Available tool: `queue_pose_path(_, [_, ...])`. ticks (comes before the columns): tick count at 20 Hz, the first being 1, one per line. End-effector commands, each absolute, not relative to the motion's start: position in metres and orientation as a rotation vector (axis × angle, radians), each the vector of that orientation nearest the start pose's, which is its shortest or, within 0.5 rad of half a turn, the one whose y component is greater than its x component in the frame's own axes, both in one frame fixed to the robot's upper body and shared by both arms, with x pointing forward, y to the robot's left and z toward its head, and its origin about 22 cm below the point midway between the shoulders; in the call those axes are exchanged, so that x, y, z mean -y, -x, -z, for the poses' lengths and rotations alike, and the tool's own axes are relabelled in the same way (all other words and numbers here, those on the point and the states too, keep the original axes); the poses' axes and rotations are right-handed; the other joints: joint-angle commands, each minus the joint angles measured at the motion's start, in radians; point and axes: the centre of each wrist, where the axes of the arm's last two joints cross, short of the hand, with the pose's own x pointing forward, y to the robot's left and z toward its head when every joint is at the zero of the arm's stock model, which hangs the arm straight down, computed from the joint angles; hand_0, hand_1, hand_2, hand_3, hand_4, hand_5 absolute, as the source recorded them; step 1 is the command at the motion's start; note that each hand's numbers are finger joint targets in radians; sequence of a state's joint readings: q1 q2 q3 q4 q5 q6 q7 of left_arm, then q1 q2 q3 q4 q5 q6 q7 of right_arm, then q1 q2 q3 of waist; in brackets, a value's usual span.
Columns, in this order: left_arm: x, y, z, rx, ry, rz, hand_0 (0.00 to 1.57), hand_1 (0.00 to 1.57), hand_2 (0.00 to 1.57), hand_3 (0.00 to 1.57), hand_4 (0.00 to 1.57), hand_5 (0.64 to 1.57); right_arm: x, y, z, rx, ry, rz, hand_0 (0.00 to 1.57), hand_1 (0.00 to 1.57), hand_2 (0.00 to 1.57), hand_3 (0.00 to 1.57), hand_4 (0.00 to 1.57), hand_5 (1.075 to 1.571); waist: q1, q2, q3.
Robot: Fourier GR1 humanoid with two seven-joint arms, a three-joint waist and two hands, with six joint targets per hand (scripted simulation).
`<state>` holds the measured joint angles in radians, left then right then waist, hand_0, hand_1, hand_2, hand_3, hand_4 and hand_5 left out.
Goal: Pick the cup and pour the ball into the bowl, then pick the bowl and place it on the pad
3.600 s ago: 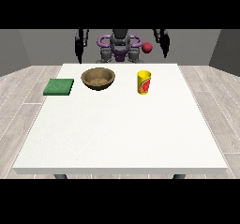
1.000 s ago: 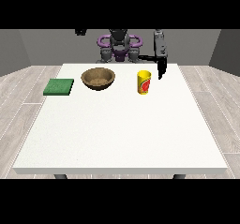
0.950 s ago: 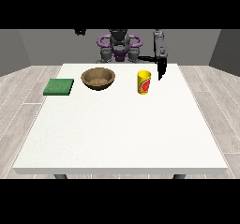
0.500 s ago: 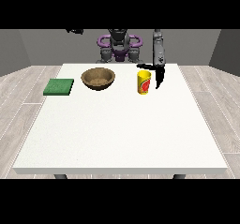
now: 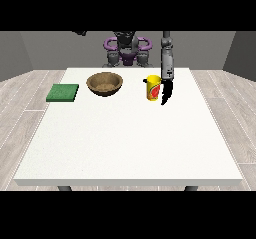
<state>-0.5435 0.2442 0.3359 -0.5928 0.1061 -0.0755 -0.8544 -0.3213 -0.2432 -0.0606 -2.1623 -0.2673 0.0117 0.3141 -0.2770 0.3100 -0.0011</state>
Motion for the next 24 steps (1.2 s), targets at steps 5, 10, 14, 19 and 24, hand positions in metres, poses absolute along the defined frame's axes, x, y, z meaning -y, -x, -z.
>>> queue_pose_path(5, [-0.318,-0.341,0.057,2.049,-0.51,0.049,1.32,1.32,1.57,1.57,1.04,1.487,0.251,-0.223,-0.231,2.145,-0.216,-0.225,0.0,0.0,0.0,0.0,0.0,1.559,-0.034,0.022,0.0002])
queue_pose_path(10, [-0.318,-0.332,0.065,1.986,-0.515,0.141,1.34,1.34,1.57,1.57,1.05,1.478,0.283,-0.232,-0.197,2.054,-0.153,-0.142,0.0,0.0,0.0,0.0,0.11,1.559,0.008,-0.09,0.002])
queue_pose_path(14, [-0.287,-0.354,0.049,1.915,-0.581,0.284,1.34,1.34,1.57,1.57,1.11,1.498,0.287,-0.242,-0.178,1.934,-0.153,-0.105,0.0,0.0,0.0,0.0,0.18,1.558,0.04,-0.21,0.0027])
queue_pose_path(19, [-0.239,-0.39,0.013,1.927,-0.727,0.418,1.38,1.38,1.57,1.57,1.11,1.524,0.29,-0.258,-0.192,1.946,-0.148,-0.1,0.0,0.0,0.0,0.0,0.24,1.558,0.05,-0.195,0.0024])
queue_pose_path(24, [-0.24,-0.406,-0.006,1.849,-1.013,0.559,1.43,1.43,1.57,1.57,1.01,1.558,0.287,-0.26,-0.193,1.972,-0.198,-0.154,0.0,0.0,0.0,0.0,0.28,1.56,-0.02,-0.167,0.0027])
